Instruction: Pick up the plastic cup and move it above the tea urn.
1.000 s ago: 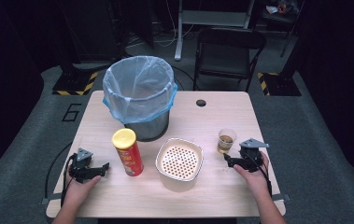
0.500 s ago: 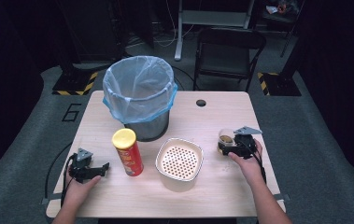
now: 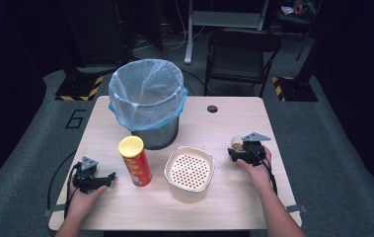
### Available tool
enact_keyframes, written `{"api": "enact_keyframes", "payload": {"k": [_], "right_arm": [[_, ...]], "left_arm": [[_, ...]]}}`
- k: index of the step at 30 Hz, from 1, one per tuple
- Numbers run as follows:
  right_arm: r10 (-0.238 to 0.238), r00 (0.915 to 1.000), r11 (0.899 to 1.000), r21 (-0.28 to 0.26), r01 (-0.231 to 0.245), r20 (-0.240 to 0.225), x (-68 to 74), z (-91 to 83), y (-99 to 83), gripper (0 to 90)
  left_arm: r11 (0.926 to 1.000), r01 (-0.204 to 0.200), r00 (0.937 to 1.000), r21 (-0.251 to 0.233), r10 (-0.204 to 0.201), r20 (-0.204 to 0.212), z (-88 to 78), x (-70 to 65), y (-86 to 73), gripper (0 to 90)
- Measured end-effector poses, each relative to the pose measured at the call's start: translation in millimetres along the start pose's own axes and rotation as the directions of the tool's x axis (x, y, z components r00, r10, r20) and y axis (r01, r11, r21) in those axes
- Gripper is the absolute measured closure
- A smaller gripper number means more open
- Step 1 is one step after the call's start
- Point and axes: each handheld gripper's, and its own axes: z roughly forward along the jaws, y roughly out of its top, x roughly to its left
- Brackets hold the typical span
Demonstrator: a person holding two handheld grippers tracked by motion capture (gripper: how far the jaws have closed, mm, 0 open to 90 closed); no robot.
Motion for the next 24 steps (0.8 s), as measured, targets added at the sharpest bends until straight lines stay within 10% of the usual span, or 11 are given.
{"api": "enact_keyframes", "payload": {"k": [24], "right_arm": [[-0.09, 0.9959, 0.991, -0.101, 0.089, -0.01, 1.1, -9.9, -2.9, 29.0]], "left_arm": [[1.0, -0.008, 1.0, 0.005, 0.008, -0.002, 0.0, 0.5, 0.6, 12.9]]}}
